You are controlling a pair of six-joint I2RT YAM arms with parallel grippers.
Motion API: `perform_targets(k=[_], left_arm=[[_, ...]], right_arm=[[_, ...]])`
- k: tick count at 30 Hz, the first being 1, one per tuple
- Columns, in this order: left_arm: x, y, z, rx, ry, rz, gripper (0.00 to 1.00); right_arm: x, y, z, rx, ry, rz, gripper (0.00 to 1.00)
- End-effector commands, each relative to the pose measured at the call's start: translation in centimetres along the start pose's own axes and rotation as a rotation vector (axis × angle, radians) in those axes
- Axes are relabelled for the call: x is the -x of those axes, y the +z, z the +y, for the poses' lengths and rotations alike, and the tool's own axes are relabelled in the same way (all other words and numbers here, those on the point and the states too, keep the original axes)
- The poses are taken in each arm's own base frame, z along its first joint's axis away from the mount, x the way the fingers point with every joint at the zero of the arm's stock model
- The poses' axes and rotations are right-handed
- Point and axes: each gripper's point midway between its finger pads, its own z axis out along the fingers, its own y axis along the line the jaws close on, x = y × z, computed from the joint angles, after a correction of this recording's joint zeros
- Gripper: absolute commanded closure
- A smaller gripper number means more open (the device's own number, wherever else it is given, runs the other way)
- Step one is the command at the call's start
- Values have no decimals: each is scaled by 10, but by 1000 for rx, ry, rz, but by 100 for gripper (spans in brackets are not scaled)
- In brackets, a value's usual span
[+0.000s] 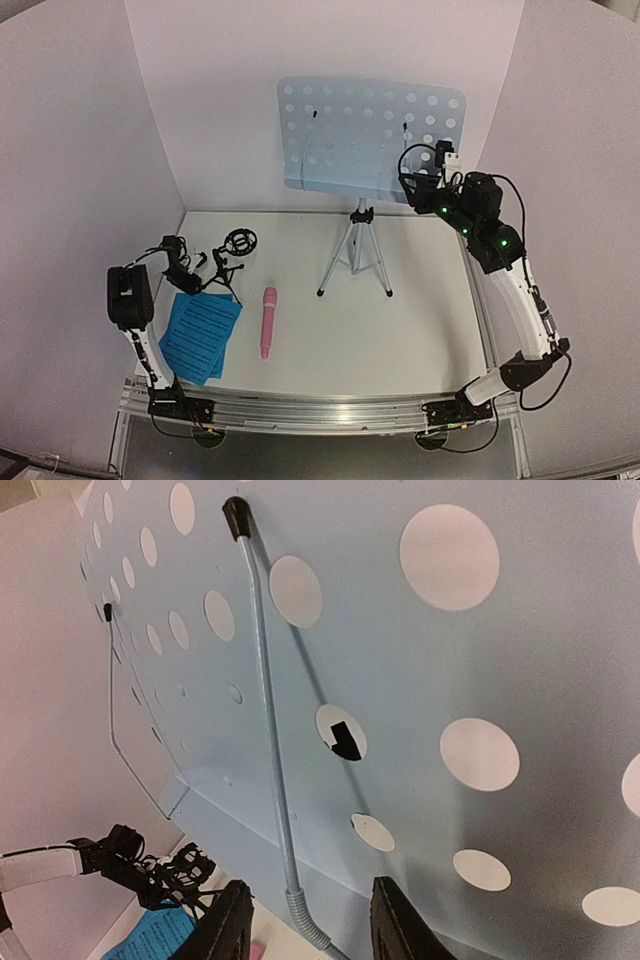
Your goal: Pack up the instrument practice props
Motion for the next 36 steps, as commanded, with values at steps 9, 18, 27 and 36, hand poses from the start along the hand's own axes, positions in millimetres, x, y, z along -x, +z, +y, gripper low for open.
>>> perform_targets(k=[9, 18, 27, 36], left_arm=[[-1, 3, -2, -39, 33, 26, 64], [7, -7, -6, -49, 27, -20, 93], [27, -36, -4, -33, 30, -108, 96], [27, -75, -8, -70, -98, -110, 100]], right_arm=[[3, -4, 4, 7, -12, -8, 61], [1, -1, 4, 6, -15, -3, 61], [1, 1, 5, 12, -16, 0, 61], [-1, 1, 5, 15, -23, 4, 61]])
